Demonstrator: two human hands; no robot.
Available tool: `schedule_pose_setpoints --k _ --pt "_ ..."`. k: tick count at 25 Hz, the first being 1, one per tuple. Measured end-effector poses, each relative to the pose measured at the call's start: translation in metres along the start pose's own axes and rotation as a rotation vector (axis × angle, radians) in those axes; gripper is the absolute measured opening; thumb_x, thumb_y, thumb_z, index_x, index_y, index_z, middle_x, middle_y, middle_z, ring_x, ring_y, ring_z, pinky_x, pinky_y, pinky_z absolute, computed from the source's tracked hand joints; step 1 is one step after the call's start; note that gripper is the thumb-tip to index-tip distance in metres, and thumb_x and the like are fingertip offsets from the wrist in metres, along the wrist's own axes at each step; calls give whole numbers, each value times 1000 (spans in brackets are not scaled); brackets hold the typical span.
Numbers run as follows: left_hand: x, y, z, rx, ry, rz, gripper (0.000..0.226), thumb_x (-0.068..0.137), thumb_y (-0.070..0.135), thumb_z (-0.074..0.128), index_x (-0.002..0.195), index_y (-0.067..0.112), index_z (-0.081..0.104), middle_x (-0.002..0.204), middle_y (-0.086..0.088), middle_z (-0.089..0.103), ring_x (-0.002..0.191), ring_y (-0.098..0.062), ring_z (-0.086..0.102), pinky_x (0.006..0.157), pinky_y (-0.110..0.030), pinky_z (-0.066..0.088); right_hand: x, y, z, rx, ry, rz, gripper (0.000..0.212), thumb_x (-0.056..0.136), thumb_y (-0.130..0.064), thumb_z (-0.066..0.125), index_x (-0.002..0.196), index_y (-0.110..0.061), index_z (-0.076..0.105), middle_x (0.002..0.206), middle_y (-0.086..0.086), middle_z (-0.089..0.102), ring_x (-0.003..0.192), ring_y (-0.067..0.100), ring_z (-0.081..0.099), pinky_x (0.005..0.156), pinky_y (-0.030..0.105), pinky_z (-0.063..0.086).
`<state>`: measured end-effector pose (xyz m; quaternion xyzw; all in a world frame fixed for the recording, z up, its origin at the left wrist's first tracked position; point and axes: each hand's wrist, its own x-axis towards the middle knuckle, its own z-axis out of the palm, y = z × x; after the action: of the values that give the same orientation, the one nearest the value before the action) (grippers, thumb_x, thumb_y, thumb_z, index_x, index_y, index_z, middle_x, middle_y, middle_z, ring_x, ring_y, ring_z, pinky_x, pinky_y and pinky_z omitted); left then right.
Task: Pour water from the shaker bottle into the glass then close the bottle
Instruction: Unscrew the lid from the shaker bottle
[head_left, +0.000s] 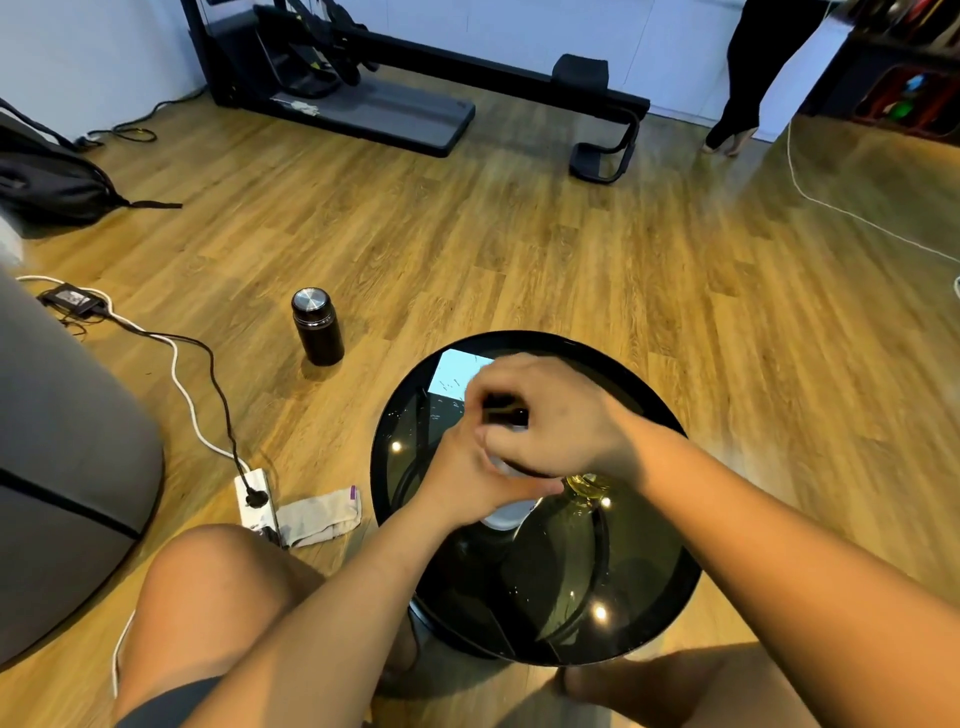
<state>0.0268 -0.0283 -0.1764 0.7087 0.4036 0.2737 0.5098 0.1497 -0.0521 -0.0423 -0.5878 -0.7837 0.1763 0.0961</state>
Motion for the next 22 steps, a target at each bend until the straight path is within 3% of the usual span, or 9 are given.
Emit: schedule_pose_setpoints --k 2,4,7,9,11,14,18,20,22 --pt "0 -1 -1 -24 3 -33 100 54 53 98 137 21 51 117 11 71 113 -6 67 96 -31 57 1 4 -5 -180 1 227 65 84 -72 31 134 -34 49 131 1 58 123 27 52 97 45 44" --pt "-1 0 -1 -4 -3 -52 105 49 61 95 136 26 48 120 9 70 114 -6 66 97 -32 56 0 3 0 -385 -83 423 74 85 -79 20 135 -30 43 126 7 57 118 35 54 93 45 43" --pt "-3 5 0 12 -7 -55 105 44 65 85 134 42 35 109 23 63 97 12 63 78 -8 51 -4 -9 5 -374 -149 147 70 84 -79 23 123 -30 55 125 2 60 119 27 51 111 54 23" --pt "-4 9 0 23 3 -34 92 48 64 83 123 55 31 105 27 59 95 12 61 74 -5 46 -6 -11 -7 -174 -125 -4 63 85 -76 28 108 -29 63 112 -5 65 114 16 54 117 55 9" --pt "-4 7 -1 3 10 -35 91 51 59 91 122 56 34 114 22 64 108 5 64 83 -10 48 -1 0 -16 -206 -25 99 64 87 -74 28 121 -30 58 120 0 62 116 24 54 109 51 29" --pt "-5 3 -1 -24 26 -17 85 49 58 93 113 62 38 113 18 68 106 7 64 84 -14 52 1 8 -15 -328 -120 317 65 85 -72 38 134 -30 44 121 9 55 109 34 56 90 44 47" --pt "-2 2 1 -51 21 5 93 55 47 98 131 40 45 120 13 69 113 -3 66 94 -33 56 1 4 -23 56 -87 44 59 78 -72 47 121 -31 55 116 -5 62 109 14 58 95 39 47" --pt "-3 5 0 -56 34 -4 91 54 49 97 128 45 44 122 17 66 114 0 64 95 -33 57 4 13 -26 -133 -63 109 69 81 -75 37 132 -30 51 124 0 60 118 23 54 100 44 44" --pt "-5 6 0 -60 34 -12 93 52 53 95 128 45 43 122 17 65 113 -3 64 95 -36 57 3 12 -24 -238 -148 199 64 84 -73 33 125 -28 55 120 4 59 114 27 55 98 45 45"
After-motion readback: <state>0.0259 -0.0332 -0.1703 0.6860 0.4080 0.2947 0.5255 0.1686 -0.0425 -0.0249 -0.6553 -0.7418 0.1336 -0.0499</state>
